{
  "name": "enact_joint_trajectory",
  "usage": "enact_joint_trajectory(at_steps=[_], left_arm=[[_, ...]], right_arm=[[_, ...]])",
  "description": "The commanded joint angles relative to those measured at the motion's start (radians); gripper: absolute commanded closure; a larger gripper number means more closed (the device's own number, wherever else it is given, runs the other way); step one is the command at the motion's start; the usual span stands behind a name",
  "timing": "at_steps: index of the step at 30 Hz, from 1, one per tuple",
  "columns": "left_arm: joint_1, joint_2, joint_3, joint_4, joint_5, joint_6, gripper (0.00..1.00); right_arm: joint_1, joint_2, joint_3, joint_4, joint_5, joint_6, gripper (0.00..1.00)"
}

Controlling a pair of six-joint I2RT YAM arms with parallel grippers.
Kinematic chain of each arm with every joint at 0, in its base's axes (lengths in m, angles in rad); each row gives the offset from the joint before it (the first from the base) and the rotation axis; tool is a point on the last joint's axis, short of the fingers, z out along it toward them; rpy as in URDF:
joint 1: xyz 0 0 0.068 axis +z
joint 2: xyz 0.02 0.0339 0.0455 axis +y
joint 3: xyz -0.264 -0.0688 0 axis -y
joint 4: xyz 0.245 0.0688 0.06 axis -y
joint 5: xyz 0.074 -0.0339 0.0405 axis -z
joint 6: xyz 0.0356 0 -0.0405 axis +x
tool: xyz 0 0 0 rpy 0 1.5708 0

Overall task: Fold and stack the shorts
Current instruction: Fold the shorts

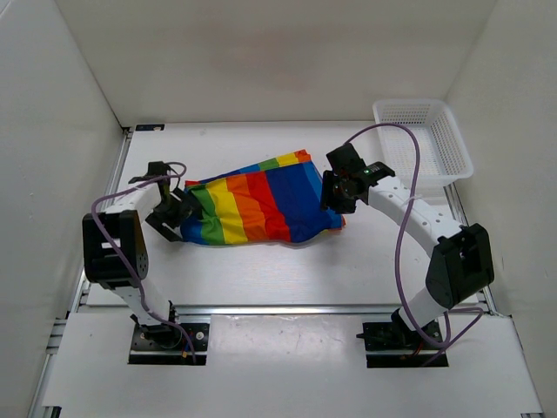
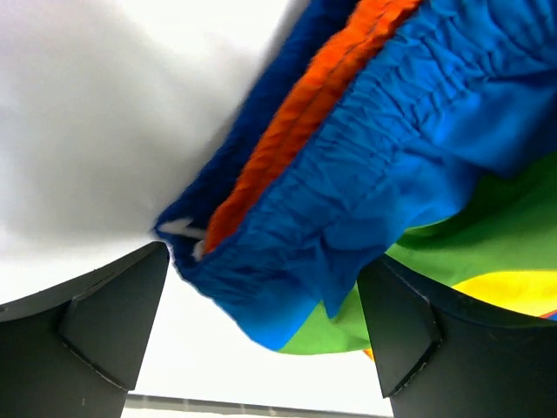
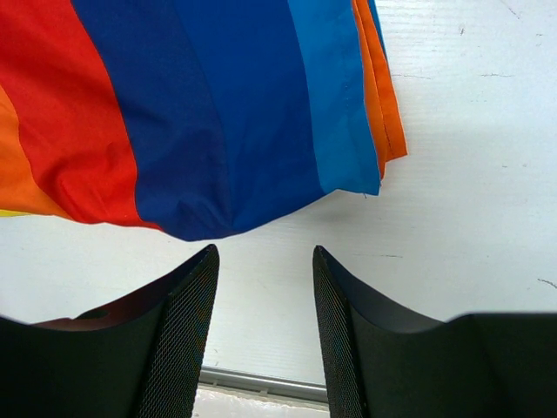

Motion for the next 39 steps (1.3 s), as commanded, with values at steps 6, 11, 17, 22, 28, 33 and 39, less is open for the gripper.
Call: enact_joint_trajectory(at_steps=[6,11,17,22,28,33,39], left_arm=[[-0.032,-0.173,0.109,-0.147,-0.151,0.022,0.0],[-0.032,-0.147,0.047,-0.126,-0.123,0.022,0.0],[-0.032,-0.078,0.015,-0.066,-0.1,0.011,0.0],[-0.032,-0.029,-0.005,-0.046,-0.1,-0.014,0.0],[-0.022,0.068,-0.007,-0.012,-0.109,-0.024,0.03],[-0.022,0.077,0.03,-0.012,-0.128,-0.037,0.25],[-0.012,0.077,0.122,-0.079,-0.23,0.061,0.9]], right_arm=[[0.001,-0.033,0.005,-0.012,0.004,-0.016,0.47],[0.001,-0.033,0.005,-0.012,0.004,-0.016,0.47],[0.001,-0.033,-0.006,-0.012,0.018,-0.025,0.47],[0.001,-0.042,-0.006,-0.021,0.027,-0.034,0.47],[0.001,-0.042,-0.006,-0.021,0.027,-0.034,0.47],[0.001,-0.051,0.003,-0.03,0.038,-0.034,0.47],[0.001,-0.078,-0.006,-0.039,0.047,-0.034,0.47]])
